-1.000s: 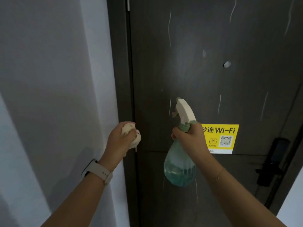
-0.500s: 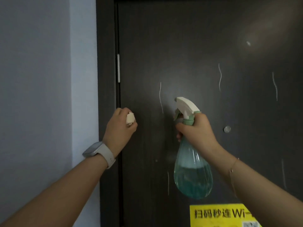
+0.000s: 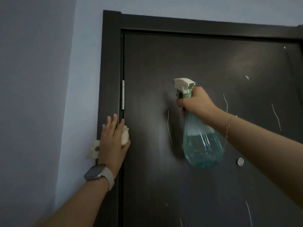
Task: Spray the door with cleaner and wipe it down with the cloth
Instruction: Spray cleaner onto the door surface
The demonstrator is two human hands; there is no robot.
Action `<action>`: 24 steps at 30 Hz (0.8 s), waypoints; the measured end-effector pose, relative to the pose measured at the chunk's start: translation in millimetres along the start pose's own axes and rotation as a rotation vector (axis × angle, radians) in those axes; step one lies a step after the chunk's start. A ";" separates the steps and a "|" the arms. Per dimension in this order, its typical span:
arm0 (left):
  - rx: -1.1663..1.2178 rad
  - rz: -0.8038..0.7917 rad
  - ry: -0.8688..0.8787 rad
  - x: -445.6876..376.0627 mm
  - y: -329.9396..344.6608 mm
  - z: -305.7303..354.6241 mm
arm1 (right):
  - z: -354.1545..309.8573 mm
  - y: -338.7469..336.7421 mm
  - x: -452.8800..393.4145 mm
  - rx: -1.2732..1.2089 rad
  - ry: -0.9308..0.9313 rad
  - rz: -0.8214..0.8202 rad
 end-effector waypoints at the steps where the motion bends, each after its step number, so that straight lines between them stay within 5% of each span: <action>1: 0.007 0.005 0.008 0.6 0.7 -0.6 | 1.9 0.2 -1.4 0.007 -0.002 0.007; 24: 0.004 -0.092 0.045 -3.5 -10.7 2.3 | 6.0 -21.4 41.1 0.042 0.144 -0.092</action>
Point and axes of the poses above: each hand's wrist, its own x-axis away from the middle knuckle, its own y-axis out of the palm, z = x × y, the point moved 5 cm from there along -x, towards the middle knuckle, and after that the axes turned 9 degrees about z, right-handed, at the moved point
